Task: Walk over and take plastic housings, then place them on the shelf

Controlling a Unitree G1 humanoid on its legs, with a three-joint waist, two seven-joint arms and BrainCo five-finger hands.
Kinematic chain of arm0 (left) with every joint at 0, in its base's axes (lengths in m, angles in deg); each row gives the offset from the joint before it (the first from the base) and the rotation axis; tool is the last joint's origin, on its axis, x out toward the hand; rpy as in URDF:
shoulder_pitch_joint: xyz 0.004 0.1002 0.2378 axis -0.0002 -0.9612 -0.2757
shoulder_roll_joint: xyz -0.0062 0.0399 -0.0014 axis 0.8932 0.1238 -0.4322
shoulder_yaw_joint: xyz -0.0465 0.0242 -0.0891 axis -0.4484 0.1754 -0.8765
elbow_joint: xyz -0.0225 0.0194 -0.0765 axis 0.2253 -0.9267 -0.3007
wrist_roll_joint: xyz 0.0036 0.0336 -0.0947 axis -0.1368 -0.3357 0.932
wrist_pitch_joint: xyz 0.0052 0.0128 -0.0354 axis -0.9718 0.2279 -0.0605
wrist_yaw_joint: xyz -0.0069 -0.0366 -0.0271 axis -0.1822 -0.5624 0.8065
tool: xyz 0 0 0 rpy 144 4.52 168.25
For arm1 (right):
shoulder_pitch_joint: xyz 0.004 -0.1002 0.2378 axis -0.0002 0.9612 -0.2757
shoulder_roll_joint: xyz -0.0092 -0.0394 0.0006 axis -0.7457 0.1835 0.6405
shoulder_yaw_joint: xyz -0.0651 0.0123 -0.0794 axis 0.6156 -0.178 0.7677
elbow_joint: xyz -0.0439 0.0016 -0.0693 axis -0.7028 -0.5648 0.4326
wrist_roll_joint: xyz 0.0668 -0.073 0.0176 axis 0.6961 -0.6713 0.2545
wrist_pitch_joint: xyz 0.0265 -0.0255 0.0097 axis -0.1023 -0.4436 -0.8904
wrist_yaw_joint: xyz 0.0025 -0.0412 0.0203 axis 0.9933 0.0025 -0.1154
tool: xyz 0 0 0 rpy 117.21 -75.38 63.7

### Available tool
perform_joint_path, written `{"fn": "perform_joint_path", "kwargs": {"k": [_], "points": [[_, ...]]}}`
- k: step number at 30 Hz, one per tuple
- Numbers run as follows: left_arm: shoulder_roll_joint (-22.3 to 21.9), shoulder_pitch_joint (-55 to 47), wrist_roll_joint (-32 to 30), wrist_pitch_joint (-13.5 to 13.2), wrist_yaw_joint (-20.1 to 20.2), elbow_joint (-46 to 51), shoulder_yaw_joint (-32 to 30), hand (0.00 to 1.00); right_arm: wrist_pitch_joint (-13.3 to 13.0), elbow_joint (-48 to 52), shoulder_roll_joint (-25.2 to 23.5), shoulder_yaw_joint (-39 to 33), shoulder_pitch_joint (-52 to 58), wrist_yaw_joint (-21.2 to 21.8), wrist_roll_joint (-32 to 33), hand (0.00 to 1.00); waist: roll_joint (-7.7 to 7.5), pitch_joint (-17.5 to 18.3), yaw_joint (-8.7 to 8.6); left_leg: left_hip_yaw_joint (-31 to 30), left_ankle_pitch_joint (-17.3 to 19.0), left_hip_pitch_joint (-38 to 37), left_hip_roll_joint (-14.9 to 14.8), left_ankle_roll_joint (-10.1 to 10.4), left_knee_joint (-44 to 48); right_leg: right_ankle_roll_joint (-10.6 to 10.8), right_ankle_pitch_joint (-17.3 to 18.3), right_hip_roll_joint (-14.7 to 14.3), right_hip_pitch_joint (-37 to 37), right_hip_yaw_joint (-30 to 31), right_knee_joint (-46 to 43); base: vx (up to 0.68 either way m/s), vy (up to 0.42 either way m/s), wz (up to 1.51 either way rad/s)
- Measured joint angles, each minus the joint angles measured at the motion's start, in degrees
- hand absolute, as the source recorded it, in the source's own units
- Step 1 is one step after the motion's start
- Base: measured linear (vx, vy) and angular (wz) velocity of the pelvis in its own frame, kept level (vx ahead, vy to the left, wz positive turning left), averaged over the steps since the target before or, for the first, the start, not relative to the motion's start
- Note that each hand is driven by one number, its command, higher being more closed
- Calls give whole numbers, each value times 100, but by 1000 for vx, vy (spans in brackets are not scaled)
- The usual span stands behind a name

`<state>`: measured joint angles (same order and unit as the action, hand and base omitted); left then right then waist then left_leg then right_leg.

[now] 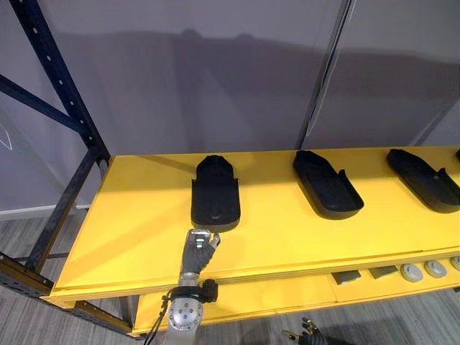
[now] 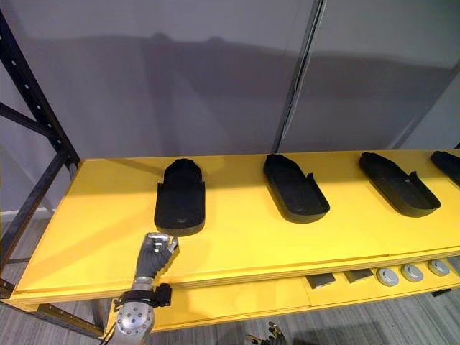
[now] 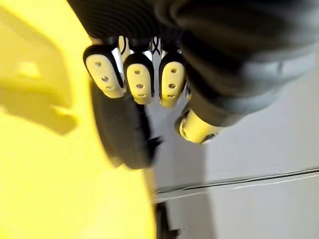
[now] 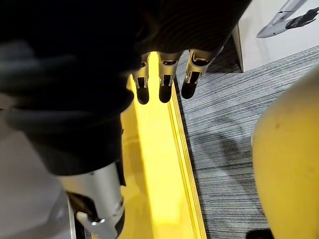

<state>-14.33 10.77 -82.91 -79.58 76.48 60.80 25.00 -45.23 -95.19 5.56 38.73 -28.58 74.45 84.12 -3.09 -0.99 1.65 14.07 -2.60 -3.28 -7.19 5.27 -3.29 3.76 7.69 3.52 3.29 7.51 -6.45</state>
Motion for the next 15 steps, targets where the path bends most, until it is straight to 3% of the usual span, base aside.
{"fn": "perform_joint_path", "kwargs": {"k": [15], "points": [[40,1185,-456,139,-130,-1723,20,100,6,-112,5,-5,-32,-114,-4,0,68,160,-86,175,-103,-181,30,1,-189,-3,-5,5,-6,129,83,-18,17,-5]]}}
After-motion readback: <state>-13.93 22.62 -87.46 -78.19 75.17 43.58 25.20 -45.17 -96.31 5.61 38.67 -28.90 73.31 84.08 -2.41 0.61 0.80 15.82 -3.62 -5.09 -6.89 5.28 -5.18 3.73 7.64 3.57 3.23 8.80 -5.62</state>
